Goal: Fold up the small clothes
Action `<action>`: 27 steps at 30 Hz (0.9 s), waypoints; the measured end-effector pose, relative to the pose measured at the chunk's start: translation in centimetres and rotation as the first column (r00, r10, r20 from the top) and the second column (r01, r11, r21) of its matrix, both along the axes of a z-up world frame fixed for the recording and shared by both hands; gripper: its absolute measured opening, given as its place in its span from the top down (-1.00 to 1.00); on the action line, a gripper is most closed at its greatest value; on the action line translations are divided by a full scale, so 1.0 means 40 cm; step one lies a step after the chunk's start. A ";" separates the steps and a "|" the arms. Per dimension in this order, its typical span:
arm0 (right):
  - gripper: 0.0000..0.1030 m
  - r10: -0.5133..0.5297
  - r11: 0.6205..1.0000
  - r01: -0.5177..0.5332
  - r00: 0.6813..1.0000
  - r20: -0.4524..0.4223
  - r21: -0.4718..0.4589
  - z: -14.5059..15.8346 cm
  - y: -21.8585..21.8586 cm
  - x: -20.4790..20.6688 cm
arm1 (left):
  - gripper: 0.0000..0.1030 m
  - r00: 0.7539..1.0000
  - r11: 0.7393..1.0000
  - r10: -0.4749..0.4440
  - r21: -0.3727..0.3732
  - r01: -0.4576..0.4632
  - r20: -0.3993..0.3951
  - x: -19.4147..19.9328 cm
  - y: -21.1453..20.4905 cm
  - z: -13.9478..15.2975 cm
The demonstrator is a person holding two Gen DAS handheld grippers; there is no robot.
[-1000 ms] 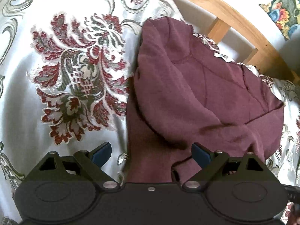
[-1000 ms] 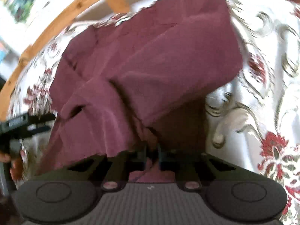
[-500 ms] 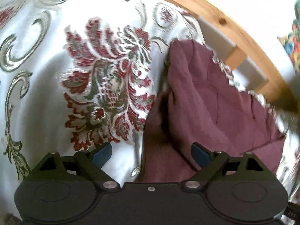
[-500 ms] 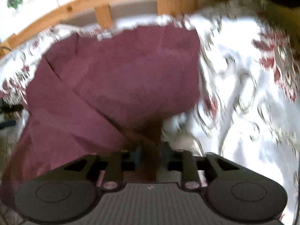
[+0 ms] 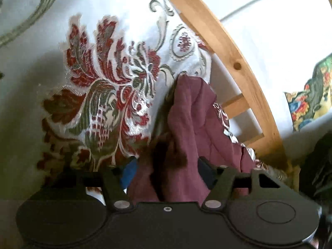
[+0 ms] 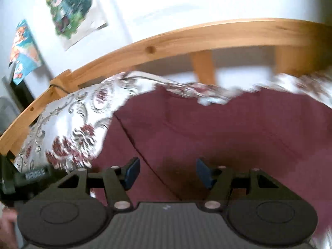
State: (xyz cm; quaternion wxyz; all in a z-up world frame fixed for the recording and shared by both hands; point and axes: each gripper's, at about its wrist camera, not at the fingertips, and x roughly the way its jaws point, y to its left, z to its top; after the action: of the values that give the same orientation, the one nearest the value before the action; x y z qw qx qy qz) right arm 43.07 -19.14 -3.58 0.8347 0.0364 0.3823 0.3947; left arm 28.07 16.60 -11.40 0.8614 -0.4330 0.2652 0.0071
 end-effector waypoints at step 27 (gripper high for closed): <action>0.89 0.182 0.982 -0.182 0.983 -0.014 -0.055 0.008 0.256 0.121 | 0.30 0.998 0.957 -0.020 -0.289 0.036 0.059 0.036 0.030 -0.085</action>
State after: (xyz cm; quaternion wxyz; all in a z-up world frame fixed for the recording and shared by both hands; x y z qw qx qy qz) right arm 47.89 -8.89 -3.25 0.7941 -0.0204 0.3987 0.4583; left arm 29.49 17.79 -14.79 0.7957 -0.5510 0.2454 -0.0559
